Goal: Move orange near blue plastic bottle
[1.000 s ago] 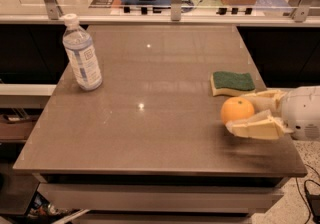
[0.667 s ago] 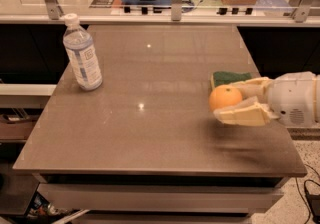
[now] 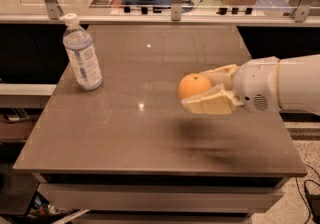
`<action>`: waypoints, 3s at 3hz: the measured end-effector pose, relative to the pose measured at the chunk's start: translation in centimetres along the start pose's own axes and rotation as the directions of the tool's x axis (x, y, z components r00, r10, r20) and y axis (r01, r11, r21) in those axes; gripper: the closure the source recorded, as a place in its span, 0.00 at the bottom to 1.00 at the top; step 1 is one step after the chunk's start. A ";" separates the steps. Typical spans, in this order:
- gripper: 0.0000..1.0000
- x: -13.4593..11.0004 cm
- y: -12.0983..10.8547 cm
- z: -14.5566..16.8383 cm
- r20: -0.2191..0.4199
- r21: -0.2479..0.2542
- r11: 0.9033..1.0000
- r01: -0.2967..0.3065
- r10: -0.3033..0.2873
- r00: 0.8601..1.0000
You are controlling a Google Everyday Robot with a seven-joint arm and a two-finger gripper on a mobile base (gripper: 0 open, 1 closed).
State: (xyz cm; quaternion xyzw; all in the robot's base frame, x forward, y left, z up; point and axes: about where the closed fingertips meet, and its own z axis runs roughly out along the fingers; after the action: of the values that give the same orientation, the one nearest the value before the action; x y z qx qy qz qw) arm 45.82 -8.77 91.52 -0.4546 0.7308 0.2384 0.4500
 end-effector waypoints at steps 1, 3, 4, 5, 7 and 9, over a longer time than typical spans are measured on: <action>1.00 -1.8 2.0 2.9 0.010 -0.002 1.000 -0.009 0.009 1.000; 1.00 -3.3 3.0 10.7 0.009 0.059 0.998 -0.018 0.018 1.000; 1.00 -3.9 1.3 14.2 0.039 0.048 0.999 0.009 -0.011 0.999; 1.00 -4.9 -0.3 16.6 0.069 0.014 0.999 0.043 -0.043 0.997; 1.00 -5.9 0.3 20.0 0.092 -0.080 0.993 0.091 -0.084 0.992; 1.00 -4.7 0.6 22.9 0.055 -0.096 0.989 0.109 -0.104 0.993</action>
Offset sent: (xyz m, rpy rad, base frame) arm 0.0181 0.1237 -0.0312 -0.0059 0.0170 -0.0983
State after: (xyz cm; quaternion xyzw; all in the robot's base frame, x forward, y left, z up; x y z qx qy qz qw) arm 56.27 10.95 84.62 -0.5086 0.6813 0.2614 0.4571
